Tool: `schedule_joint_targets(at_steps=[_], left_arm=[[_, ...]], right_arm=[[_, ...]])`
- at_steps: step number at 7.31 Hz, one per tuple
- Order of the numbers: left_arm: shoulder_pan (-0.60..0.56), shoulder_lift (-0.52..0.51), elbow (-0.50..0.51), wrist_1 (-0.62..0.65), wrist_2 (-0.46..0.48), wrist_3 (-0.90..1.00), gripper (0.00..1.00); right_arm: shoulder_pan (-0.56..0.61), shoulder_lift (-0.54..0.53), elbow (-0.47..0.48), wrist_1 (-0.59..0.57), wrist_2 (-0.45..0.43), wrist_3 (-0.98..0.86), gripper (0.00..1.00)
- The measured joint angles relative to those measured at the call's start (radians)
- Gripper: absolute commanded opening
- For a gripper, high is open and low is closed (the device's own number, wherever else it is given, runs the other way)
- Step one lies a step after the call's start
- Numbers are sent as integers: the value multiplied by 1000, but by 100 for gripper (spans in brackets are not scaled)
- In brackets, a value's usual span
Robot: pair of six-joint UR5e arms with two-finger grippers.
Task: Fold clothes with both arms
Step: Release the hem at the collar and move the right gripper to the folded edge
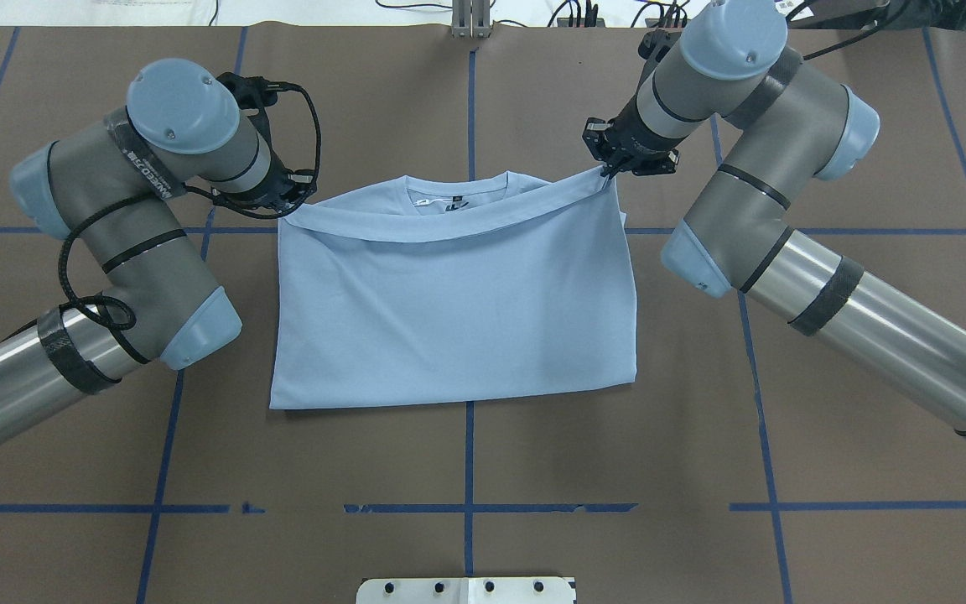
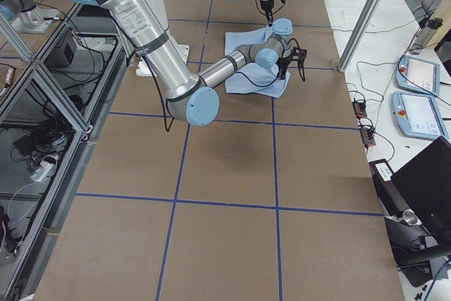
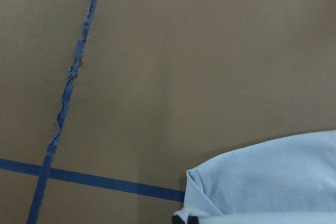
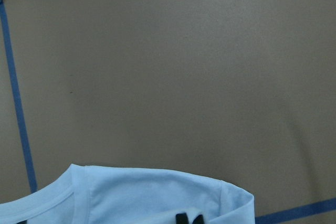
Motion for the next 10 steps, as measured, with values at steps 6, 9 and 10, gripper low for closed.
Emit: schedule_joint_targets(at_steps=[6,9,10], left_arm=[[-13,-8,-19,1,0,-28,100],[-14,-7,-76,30,-2,-64,100],[-12,-6,-95,38,-2,-78,100]], right_arm=[[-47,-125,147,3,-31,-10,100],[-211,-314,352,-6,-83,51,97],[-268,-345,390,-8,-103,75,89]])
